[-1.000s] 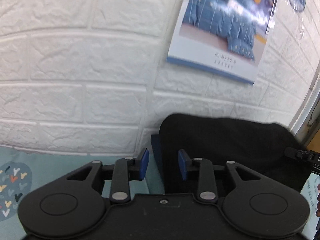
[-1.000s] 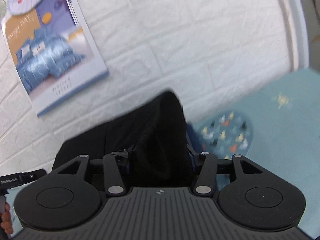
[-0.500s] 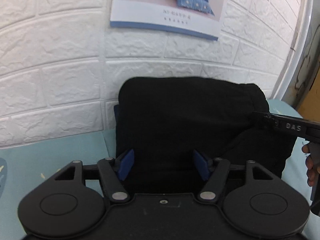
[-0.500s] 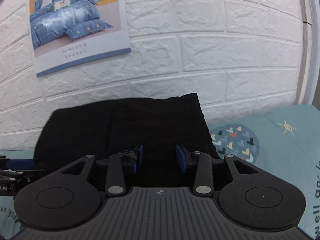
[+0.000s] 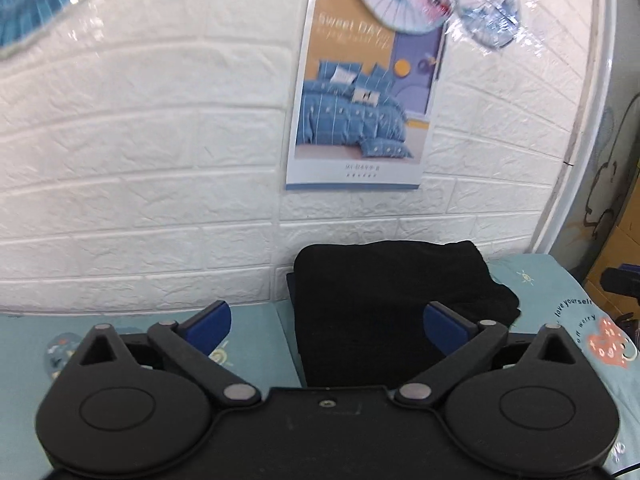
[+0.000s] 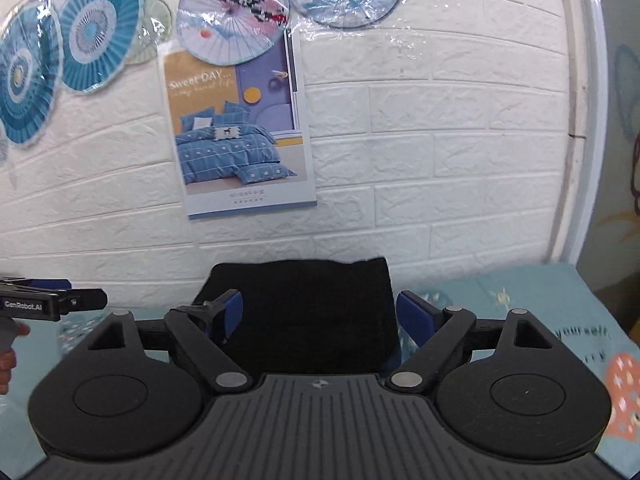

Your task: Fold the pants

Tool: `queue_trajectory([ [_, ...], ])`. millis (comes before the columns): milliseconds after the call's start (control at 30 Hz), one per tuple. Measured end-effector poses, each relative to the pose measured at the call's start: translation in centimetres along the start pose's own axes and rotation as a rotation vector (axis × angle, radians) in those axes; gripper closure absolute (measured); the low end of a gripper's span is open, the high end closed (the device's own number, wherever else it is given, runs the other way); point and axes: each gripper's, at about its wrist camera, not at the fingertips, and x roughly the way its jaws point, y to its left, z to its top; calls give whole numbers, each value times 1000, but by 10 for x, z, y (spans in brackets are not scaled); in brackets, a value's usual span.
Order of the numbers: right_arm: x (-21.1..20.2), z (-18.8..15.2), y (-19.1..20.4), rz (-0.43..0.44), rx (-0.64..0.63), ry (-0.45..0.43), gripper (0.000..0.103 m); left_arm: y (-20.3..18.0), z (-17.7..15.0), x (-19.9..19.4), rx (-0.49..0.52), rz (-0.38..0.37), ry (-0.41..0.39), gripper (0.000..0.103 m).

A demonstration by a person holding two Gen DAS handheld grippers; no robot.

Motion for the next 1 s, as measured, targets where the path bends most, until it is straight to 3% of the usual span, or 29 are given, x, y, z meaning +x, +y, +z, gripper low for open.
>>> queue_trajectory([
  [100,-37,-5,-5,27,25,8,0,-10,-6,-39,38,13,-24,0],
  [233,-81,-11,-4,66,53,2,0,-18,-18,-81,33,-23,-26,0],
  [367,-122,-5,-3,132,70,-50,0,-23,-18,-118,38,-63,-48,0],
  [467,-136,-1,-2,128,56,-80,0,-21,-11,-139,33,-72,-81,0],
  [633,-103,-15,2,72,26,-4,0,-24,-21,-134,64,-13,-88,0],
  [833,-18,-61,20,-32,-65,186,0,-34,-62,-65,118,70,98,0],
  [1000,26,-87,31,-43,-98,312,0,-33,-78,-28,130,107,171,0],
])
